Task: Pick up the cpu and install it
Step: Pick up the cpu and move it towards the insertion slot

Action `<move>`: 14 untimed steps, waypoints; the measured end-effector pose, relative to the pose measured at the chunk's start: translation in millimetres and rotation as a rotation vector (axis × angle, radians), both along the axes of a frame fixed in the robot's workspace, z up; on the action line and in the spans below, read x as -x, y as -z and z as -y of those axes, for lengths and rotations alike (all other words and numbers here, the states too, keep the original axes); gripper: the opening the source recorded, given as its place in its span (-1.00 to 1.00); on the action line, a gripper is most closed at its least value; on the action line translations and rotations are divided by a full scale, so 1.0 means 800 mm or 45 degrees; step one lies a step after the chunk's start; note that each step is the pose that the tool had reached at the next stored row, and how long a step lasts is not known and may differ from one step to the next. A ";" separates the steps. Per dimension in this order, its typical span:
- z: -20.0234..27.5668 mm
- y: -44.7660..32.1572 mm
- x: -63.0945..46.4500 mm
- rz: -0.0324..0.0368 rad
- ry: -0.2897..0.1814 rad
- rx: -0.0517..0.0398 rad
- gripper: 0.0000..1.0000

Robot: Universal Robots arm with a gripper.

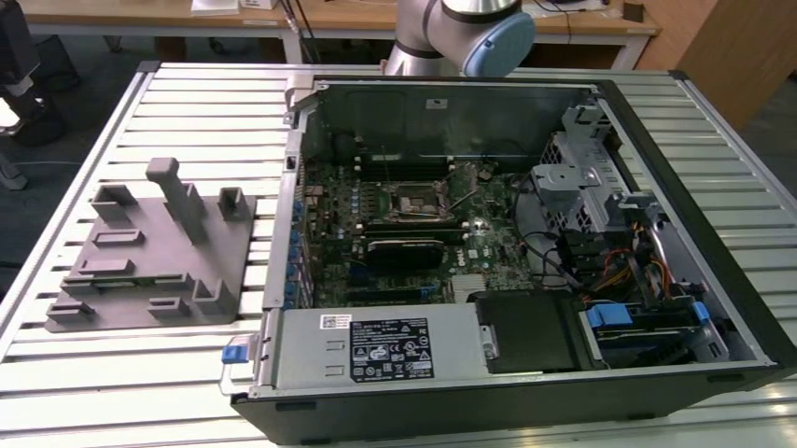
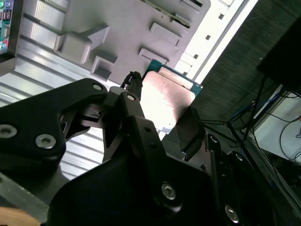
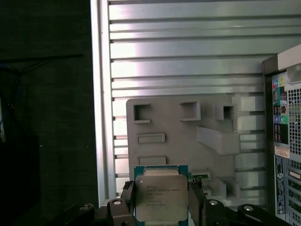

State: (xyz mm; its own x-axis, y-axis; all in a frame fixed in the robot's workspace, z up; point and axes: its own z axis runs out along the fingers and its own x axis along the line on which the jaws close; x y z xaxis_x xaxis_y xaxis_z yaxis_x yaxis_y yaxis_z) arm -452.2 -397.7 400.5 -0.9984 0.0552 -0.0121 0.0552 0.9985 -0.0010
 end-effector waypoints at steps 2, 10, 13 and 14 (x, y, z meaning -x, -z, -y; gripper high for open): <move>0.0000 -0.0048 0.000 0.0003 0.000 0.000 0.08; -0.0001 -0.0139 0.000 0.0004 0.000 0.000 0.08; -0.0001 -0.0141 0.000 0.0002 0.000 0.000 0.08; -0.0001 -0.0143 -0.001 -0.0001 0.000 0.000 0.08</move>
State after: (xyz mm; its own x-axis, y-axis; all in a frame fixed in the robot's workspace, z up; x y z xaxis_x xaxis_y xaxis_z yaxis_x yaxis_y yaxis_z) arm -451.2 -397.6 411.9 -0.9984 0.0552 -0.0121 0.0553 0.9985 -0.0009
